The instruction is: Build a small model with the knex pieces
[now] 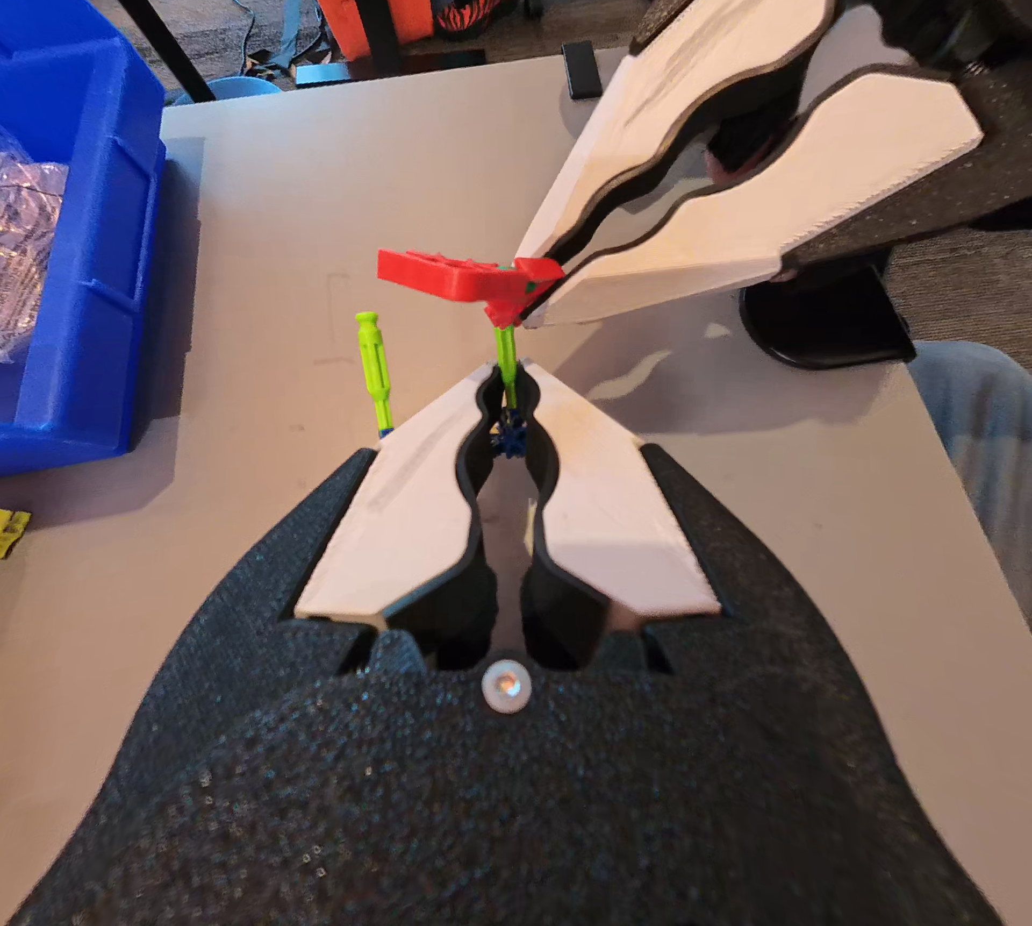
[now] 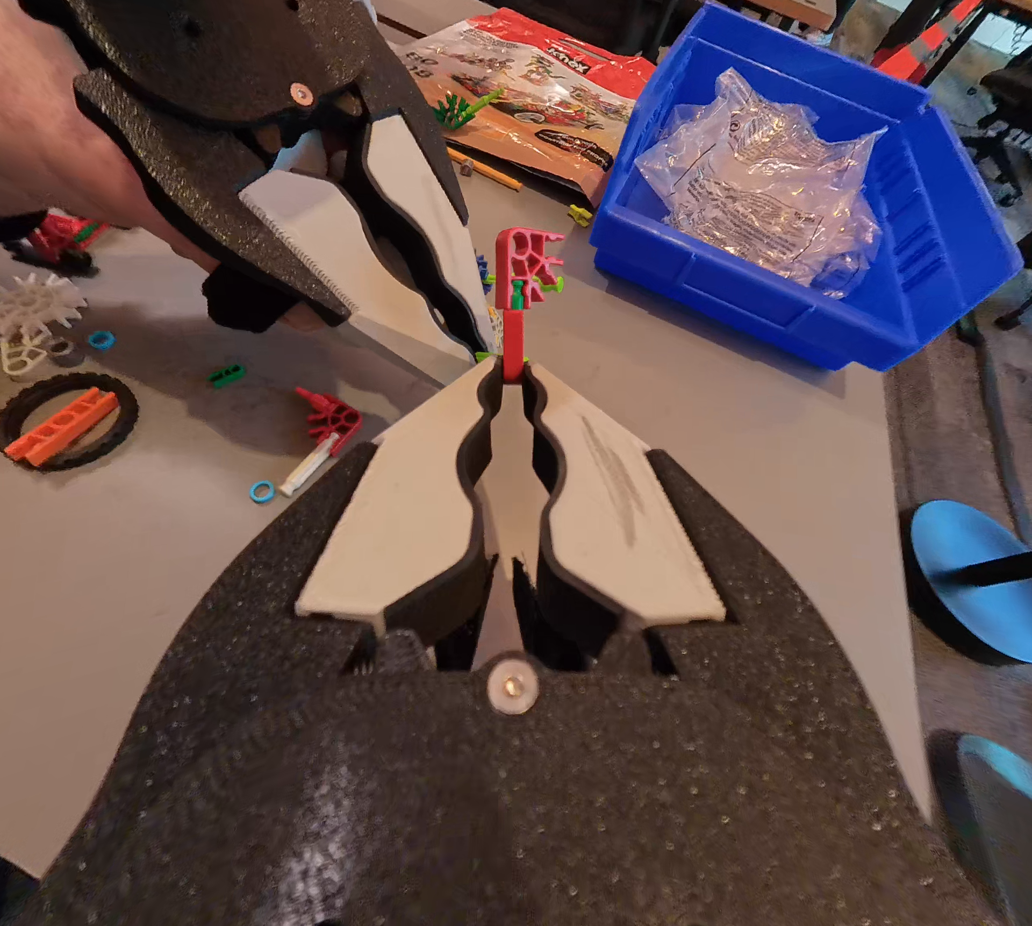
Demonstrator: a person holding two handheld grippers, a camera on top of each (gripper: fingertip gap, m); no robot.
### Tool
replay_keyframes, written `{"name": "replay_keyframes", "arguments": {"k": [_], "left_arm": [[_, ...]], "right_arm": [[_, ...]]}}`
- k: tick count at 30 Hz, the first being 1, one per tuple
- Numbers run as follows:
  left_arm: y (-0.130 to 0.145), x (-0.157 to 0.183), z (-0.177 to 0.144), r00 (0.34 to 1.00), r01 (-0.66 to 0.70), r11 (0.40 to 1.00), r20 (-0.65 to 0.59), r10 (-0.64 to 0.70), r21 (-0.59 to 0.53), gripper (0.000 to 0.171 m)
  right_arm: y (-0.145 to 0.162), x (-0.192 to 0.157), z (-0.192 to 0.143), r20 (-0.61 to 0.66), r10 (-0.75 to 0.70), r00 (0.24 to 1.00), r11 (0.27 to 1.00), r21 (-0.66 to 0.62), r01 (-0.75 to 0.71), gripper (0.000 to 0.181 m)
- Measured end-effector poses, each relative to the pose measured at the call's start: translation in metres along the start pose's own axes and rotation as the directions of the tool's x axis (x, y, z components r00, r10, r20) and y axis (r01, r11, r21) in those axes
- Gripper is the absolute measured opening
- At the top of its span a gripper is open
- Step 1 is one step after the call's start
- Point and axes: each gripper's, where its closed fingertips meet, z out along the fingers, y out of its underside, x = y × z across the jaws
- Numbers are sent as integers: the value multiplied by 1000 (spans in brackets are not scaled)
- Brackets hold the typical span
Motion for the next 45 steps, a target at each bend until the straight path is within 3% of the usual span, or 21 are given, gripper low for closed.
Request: {"name": "replay_keyframes", "arguments": {"k": [6, 15, 34, 45], "left_arm": [[6, 1, 3, 996, -81, 996, 28, 82, -47, 1], [4, 5, 10, 992, -118, 993, 47, 119, -21, 1], [6, 0, 12, 978, -187, 982, 94, 188, -20, 1], [4, 3, 6, 946, -315, 949, 91, 312, 24, 1]], "right_arm": [[7, -3, 0, -25, 42, 999, 999, 21, -41, 5], [14, 0, -1, -26, 77, 997, 996, 48, -76, 5], [19, -1, 1, -97, -63, 993, 998, -10, 63, 10], [12, -12, -9, 9, -160, 987, 987, 3, 160, 11]]}}
